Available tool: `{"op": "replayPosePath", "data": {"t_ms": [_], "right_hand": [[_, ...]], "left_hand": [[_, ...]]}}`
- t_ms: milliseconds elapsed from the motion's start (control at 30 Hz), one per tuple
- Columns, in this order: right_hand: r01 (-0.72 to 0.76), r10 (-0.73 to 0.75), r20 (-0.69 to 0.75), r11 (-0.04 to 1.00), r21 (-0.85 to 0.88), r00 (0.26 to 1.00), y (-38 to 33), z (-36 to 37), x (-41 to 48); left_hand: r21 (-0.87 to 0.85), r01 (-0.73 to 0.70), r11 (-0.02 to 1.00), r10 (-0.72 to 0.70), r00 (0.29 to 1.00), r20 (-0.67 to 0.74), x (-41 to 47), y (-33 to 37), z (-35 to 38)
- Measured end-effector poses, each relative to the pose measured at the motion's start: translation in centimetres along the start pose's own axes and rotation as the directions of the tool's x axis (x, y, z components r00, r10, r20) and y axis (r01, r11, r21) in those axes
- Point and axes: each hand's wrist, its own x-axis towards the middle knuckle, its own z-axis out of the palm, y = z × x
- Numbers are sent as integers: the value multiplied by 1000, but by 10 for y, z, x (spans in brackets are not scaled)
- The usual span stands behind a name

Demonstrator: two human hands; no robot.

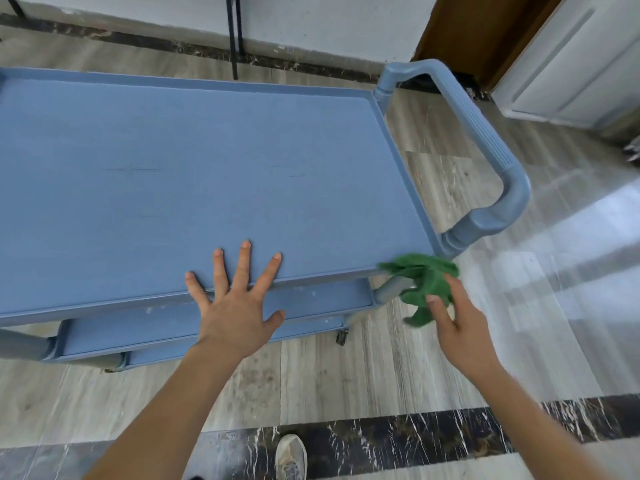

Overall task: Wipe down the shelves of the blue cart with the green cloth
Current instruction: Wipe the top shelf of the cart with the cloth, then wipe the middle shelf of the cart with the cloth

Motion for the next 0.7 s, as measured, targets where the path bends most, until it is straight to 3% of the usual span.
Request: {"op": "replayPosePath", "data": {"t_ms": [33,100,167,233,267,400,467,533,633,700], "right_hand": [[-154,166,-13,938,310,986,-1,4,-17],[-310,371,124,499,809,920,0,14,-49],[-303,355,258,77,950,899,4,25,-77],[-267,370,316,-177,947,874,9,48,-97],[-257,404,338,-242,936,850,9,59,-103],[-244,473,361,-292,925,804,22,99,-103],[-298,442,447,-368,881,778,43,120,-89],[-353,406,507,-397,847,760,64,141,-67],[-447,349,534,-302,842,770,100,166,-35],[-477,340,495,-140,868,800,112,177,-13]], "left_hand": [[8,-9,1000,9,1000,-19,0,0,2],[20,-20,1000,21,998,-52,0,0,5],[22,-38,999,40,996,-83,-1,-1,6],[26,-77,997,80,986,-147,-3,-3,8],[34,-98,995,102,976,-191,-5,-3,11],[44,-243,969,244,908,-341,-41,10,53],[-7,-306,952,296,928,-226,-70,23,97],[-73,-253,965,249,967,-64,-84,34,144],[-118,-171,978,177,984,35,-76,47,196],[-124,-182,975,189,981,43,-55,52,220]]}}
